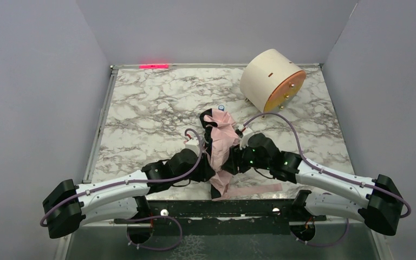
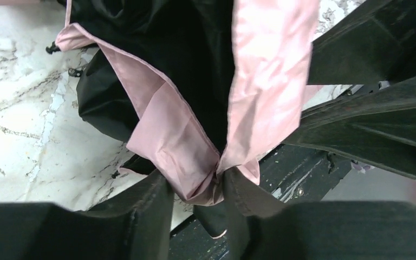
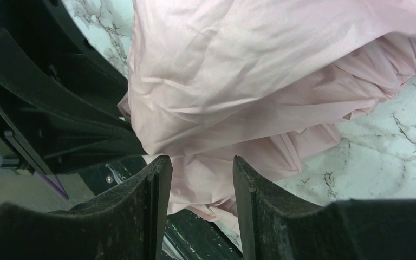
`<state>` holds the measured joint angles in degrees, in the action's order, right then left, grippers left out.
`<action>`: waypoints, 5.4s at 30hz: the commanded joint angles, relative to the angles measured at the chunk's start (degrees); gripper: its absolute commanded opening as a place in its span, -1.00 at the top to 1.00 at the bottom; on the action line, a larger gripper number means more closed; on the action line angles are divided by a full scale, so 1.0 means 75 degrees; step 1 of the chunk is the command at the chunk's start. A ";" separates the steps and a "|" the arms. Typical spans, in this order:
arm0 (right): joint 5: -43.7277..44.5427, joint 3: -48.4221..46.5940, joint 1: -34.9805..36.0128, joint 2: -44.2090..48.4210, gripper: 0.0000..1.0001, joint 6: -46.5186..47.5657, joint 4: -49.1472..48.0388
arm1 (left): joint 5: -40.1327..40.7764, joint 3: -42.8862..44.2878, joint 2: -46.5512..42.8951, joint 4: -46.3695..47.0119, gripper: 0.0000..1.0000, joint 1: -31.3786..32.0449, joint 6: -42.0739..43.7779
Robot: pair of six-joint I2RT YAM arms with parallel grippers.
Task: Put away the umbrella
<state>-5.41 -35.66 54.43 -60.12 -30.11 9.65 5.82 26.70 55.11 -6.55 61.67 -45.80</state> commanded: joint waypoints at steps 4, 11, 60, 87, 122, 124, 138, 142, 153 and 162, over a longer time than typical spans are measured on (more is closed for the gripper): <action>-0.0013 0.0264 0.0055 -0.0083 -0.01 -0.0214 -0.0405 | -0.0309 0.0614 -0.0051 0.0038 0.52 0.0086 0.0355; -0.0107 0.0325 0.0055 -0.0085 -0.01 -0.0240 -0.0513 | -0.1758 0.0816 0.0059 0.0018 0.38 0.0098 0.0958; 0.0473 0.1383 0.0036 -0.2356 0.68 -0.0810 -0.3347 | -0.1706 -0.0693 0.1476 0.3535 -0.21 0.1453 0.1753; 0.0542 0.1456 0.0033 -0.2742 0.70 -0.0845 -0.3425 | -0.3304 0.0732 0.0739 0.1237 1.00 0.1609 0.2116; 0.0886 0.0519 0.0038 0.1446 0.27 0.0333 0.0820 | 0.1789 0.4509 0.0590 -0.1484 0.26 -0.0231 0.3914; 0.1401 0.0307 0.0041 0.1896 0.27 0.0335 0.1199 | 0.0798 0.4450 0.0972 -0.0971 0.26 -0.1096 0.3925; 0.4150 -0.1584 0.0029 0.1307 0.18 0.0802 0.1911 | -0.2313 0.3364 0.3229 -0.0228 0.55 -0.1433 0.4342; 0.4018 -0.1712 0.0019 0.1127 0.18 0.0890 0.1730 | -0.2478 0.2158 0.2748 0.0336 0.54 -0.1267 0.4039; 0.2582 -0.1381 -0.0563 0.0041 0.16 0.0508 0.0810 | -0.2593 0.0305 0.2949 0.2806 0.55 -0.0980 0.3356; -0.0617 -0.1433 -0.2259 -0.0790 -0.15 0.1347 -0.0330 | -0.2073 -0.0783 0.2723 0.3606 0.56 -0.0980 0.2931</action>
<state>2.96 -46.30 42.61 -64.75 -23.16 13.06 -11.55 24.64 77.03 17.28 54.13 -21.61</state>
